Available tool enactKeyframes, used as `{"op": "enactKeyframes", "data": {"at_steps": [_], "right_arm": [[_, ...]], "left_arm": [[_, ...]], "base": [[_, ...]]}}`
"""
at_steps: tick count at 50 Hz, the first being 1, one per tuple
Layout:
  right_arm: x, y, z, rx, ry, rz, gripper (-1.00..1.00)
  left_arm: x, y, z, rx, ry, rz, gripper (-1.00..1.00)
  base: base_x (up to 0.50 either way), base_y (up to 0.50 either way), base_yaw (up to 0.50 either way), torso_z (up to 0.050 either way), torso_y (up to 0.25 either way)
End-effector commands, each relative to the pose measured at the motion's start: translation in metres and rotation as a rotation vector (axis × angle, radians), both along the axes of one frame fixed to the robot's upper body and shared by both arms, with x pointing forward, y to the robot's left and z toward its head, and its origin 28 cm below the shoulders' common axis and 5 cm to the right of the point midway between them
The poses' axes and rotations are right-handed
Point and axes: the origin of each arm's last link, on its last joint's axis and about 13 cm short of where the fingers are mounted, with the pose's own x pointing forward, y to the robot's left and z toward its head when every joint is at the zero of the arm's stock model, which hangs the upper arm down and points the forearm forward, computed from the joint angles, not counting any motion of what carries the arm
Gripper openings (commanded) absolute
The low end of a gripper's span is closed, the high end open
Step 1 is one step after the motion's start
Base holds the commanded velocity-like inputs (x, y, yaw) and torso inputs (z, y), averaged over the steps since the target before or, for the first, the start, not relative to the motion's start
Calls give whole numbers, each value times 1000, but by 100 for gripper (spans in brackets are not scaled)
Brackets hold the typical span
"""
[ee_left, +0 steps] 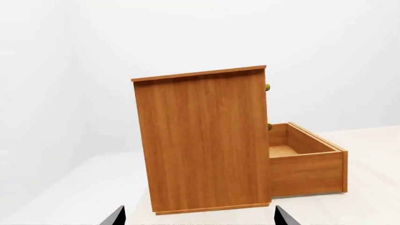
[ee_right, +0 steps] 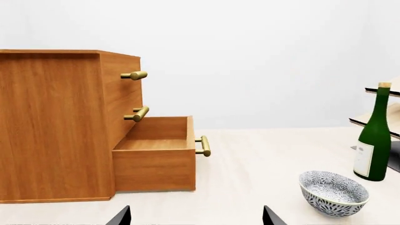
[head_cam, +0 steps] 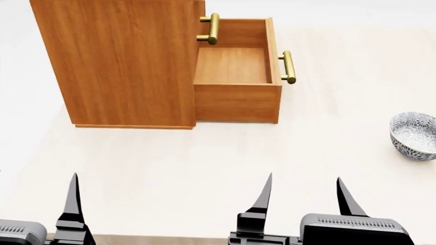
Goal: Close the bottom drawer of the cabinet.
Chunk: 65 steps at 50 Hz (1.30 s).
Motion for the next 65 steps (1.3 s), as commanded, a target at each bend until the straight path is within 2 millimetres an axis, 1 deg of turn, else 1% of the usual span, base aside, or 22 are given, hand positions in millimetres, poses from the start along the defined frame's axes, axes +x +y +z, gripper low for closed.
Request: {"op": "enactKeyframes", "data": {"at_steps": [1, 7, 9, 15, 17, 19, 20, 24, 34, 54, 55, 56, 65], "right_arm": [[-1, -1, -1, 8, 3, -2, 100], [-1, -1, -3, 26, 12, -3, 100], [0, -2, -4, 66, 19, -30, 100], [2, -4, -2, 87, 42, -90, 100], [2, -4, 0, 126, 50, -76, 100], [3, -5, 1, 118, 55, -81, 100], [3, -5, 2, 147, 78, -57, 100], [1, -5, 2, 148, 68, -24, 100], [1, -4, 5, 132, 66, -14, 100], [2, -5, 3, 105, 63, -15, 100], [2, -4, 2, 105, 63, -15, 100], [1, -3, 2, 81, 58, -21, 100], [2, -2, 2, 67, 57, -38, 100]], "left_arm": [[0, -2, 1, 0, 2, -5, 100], [0, -2, 1, -2, -1, -8, 100], [0, -2, 0, -5, 1, -8, 100], [1, -1, -2, -6, 5, -4, 100], [1, -2, -2, -4, 4, -5, 100], [2, -2, -2, -5, 5, -6, 100], [2, -3, -2, -3, 5, -6, 100], [2, -3, -2, -3, 6, -6, 100], [2, -2, -2, -1, 7, -4, 100], [2, -3, -2, 0, 7, 3, 100], [2, -3, -2, 0, 6, 3, 100], [0, -3, -7, 2, 19, -1, 100], [1, -3, -7, 3, 21, 2, 100]], "base": [[0, 500, 0, 0, 0], [0, 500, 0, 0, 0], [0, 0, 0, 0, 0], [0, 0, 0, 0, 0], [0, 0, 0, 0, 0], [0, 0, 0, 0, 0], [0, 0, 0, 0, 0], [90, 0, 0, 0, 0], [498, 0, 0, 0, 0], [500, 0, 0, 0, 0], [500, 0, 0, 0, 0], [500, 0, 0, 0, 0], [500, 0, 0, 0, 2]]}}
